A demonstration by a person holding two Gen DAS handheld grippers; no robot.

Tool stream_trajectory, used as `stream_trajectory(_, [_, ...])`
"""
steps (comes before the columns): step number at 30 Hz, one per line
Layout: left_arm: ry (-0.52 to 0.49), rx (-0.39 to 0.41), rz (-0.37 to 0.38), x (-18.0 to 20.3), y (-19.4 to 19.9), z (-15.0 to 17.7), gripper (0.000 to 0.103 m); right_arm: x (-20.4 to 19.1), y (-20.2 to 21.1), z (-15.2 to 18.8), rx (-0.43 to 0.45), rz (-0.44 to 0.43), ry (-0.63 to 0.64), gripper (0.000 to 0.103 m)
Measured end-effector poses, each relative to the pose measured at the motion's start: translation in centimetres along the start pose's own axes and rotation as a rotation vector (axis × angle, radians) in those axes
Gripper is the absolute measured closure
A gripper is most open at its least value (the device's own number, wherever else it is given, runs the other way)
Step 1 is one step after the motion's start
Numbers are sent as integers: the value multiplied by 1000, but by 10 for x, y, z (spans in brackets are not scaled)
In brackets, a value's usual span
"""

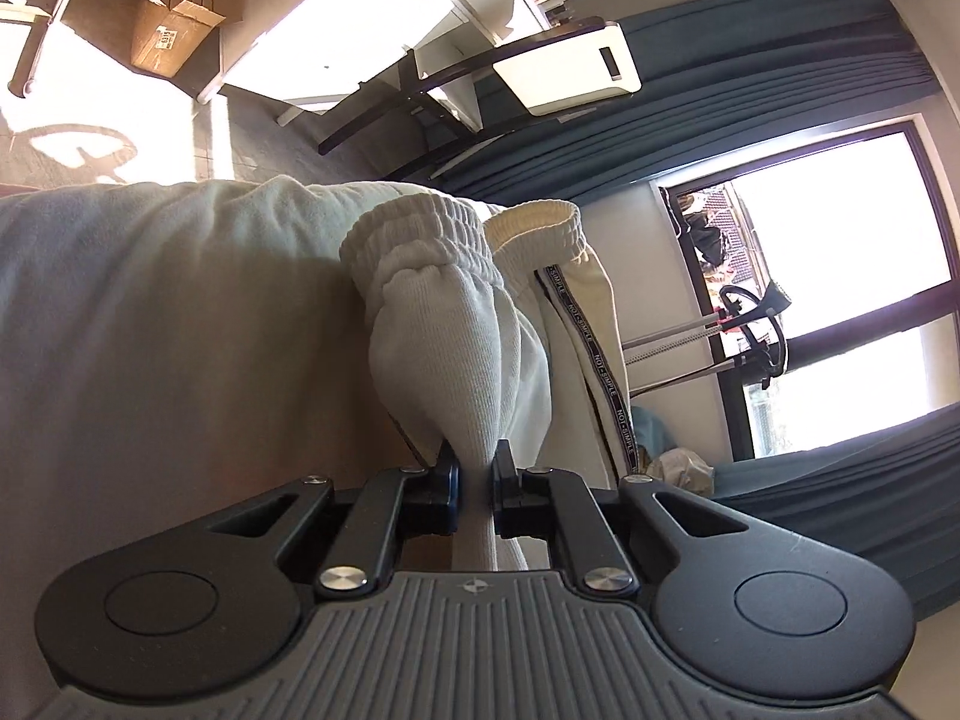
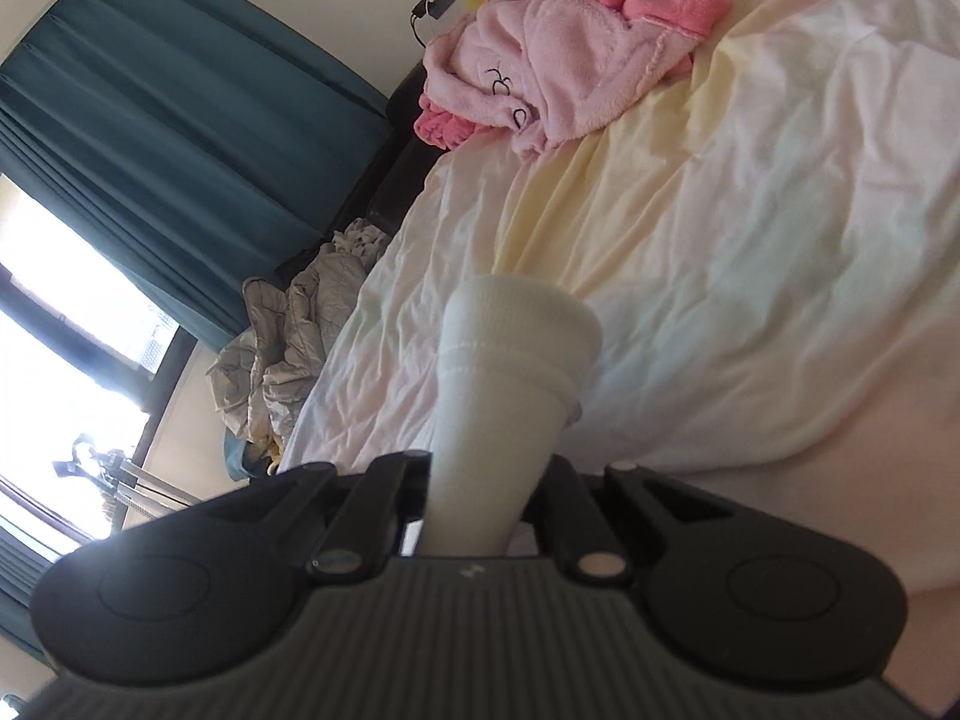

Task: Fold clothes
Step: 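Open both grippers and release the folded sweatpants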

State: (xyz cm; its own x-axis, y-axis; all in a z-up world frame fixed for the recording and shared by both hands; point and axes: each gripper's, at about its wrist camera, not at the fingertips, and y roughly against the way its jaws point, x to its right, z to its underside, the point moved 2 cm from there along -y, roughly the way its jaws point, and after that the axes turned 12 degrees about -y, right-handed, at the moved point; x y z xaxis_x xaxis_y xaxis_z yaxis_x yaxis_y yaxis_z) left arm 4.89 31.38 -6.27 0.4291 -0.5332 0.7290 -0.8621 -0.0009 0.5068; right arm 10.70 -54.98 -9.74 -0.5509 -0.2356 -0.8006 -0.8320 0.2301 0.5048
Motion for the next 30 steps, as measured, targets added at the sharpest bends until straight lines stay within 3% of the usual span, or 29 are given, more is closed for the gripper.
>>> stream_trajectory(4, [-70,-32,-72,1,-2,4,86,20,-22,7,-93,144,36,97])
stream_trajectory(8, [-176,1,-133,18,12,8,79,37,-30,7,-138,164,-13,91])
stream_trajectory(10, [-249,22,-169,30,22,12,66,39,-25,6,-132,166,-21,87])
stream_trajectory(12, [-342,55,-204,44,33,16,45,36,-19,6,-114,175,14,77])
stream_trajectory(13, [-398,76,-221,53,39,19,43,32,-14,7,-100,177,33,71])
stream_trajectory(14, [-458,94,-233,63,43,24,42,29,-8,7,-82,175,53,67])
stream_trajectory(19, [-698,129,-241,108,49,55,37,10,18,5,34,184,186,63])
stream_trajectory(21, [-757,124,-221,121,45,69,37,4,28,5,88,186,233,54])
stream_trajectory(24, [-804,93,-177,134,35,89,37,-7,41,5,151,157,307,52])
stream_trajectory(30, [-939,32,-158,154,6,132,37,-35,49,27,106,26,432,52])
